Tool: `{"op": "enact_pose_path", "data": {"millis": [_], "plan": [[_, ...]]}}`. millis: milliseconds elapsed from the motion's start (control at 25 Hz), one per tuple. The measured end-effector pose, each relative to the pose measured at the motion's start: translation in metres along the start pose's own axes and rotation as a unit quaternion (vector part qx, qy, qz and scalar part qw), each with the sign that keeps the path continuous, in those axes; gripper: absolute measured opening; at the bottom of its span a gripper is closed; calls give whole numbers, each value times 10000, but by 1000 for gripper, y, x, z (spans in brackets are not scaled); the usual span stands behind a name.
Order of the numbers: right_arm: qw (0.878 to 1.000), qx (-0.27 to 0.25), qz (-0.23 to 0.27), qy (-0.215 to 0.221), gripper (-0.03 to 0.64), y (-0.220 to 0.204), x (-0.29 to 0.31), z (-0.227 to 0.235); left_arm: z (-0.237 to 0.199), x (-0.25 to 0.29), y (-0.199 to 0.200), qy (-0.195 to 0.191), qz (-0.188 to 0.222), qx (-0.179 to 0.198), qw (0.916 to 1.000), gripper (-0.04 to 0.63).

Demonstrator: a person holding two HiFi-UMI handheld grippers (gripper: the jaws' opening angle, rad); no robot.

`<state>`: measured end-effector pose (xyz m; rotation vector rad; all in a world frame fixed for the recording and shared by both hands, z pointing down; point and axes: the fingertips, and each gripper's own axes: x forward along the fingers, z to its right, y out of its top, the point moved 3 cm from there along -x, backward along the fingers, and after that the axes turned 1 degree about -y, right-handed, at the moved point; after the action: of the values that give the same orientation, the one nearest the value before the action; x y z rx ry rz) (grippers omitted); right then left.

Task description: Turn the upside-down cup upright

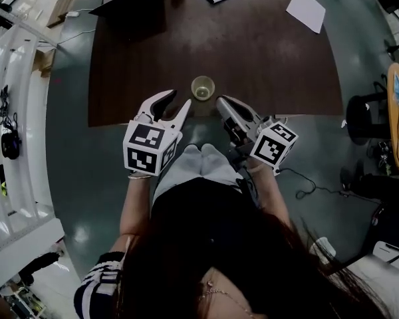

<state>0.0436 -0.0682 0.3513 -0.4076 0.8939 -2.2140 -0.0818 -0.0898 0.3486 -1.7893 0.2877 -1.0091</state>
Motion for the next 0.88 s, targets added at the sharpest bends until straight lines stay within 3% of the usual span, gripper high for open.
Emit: {"op": "enact_pose_path", "data": {"millis": [160,320,400,880], "plan": [[9972,-695,-58,-261,17,5,0,-9,2,-10,4,164,208,-165,9995,147],[9906,-1286,-104,-453,17,8,0,-17,-3,-24,8,444,536,-423,9967,27],[9873,-1491,-94,-533,17,10,-1,-20,-4,-29,9,537,615,-504,9954,3],[9711,-2207,-164,-895,17,14,0,-27,-8,-38,8,669,749,-803,9917,3]]}}
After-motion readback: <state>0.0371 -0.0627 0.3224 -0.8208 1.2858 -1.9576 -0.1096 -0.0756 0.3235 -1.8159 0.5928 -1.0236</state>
